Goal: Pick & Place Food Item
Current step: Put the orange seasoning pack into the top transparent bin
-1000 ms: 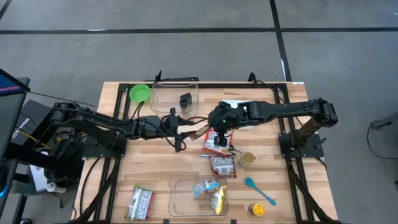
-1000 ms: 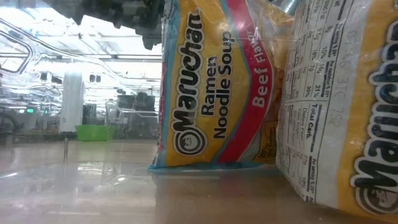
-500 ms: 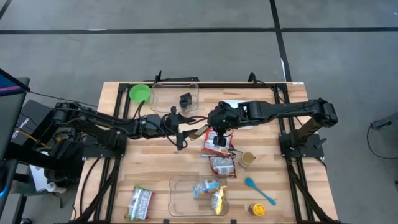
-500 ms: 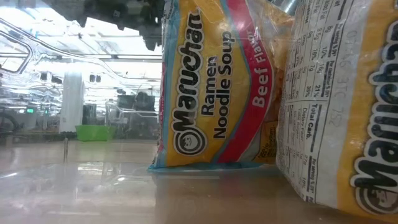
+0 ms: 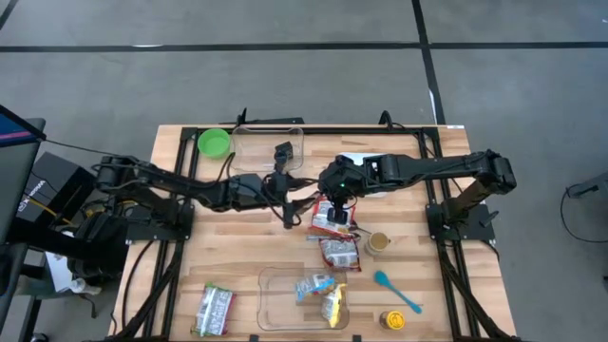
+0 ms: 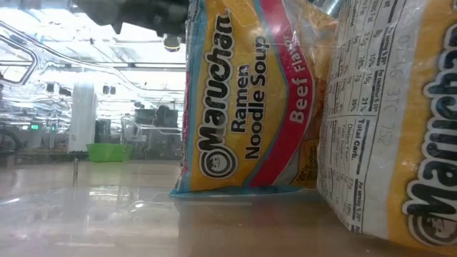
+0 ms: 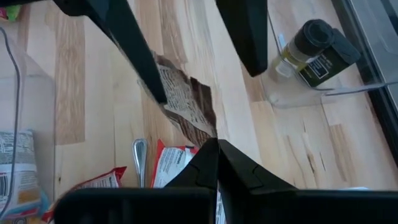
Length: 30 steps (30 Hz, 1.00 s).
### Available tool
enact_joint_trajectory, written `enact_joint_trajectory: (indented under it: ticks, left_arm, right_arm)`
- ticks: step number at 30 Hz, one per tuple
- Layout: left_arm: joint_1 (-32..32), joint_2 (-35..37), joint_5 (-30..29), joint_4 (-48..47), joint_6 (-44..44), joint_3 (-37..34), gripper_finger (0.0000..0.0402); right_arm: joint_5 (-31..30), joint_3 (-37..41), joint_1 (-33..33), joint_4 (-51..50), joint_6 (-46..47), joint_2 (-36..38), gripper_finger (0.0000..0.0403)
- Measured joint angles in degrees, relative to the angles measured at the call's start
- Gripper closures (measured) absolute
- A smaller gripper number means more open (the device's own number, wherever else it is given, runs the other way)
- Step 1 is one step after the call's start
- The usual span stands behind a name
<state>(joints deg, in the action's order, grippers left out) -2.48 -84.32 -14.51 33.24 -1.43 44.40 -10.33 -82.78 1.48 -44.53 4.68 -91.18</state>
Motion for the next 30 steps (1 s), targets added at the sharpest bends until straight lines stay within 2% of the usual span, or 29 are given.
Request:
enact_joint_trajectory:
  ticks: [4,9,22,27,30]
  left_arm:
    - [0.0,-1.8,0.0,-8.9,0.0,4.3,0.0195]
    - [0.0,-2.8,0.0,-15.4,-0.1,8.1,0.0193]
    - [0.7,-2.8,0.1,-16.4,-0.1,10.0,0.0206]
    - [1.8,-3.5,3.7,-16.0,-0.6,9.9,0.0220]
    - [1.9,-3.7,4.0,-15.4,-0.7,10.0,0.0230]
  right_arm:
    - [0.0,0.0,0.0,-0.5,0.9,0.0,0.0403]
    - [0.0,0.0,0.2,-1.2,1.4,0.0,0.0403]
    - [0.0,0.0,0.4,-1.7,1.6,0.0,0.0403]
    - [0.0,0.0,0.4,-1.7,1.6,0.0,0.0403]
    - [0.0,0.0,0.4,-1.7,1.5,0.0,0.0403]
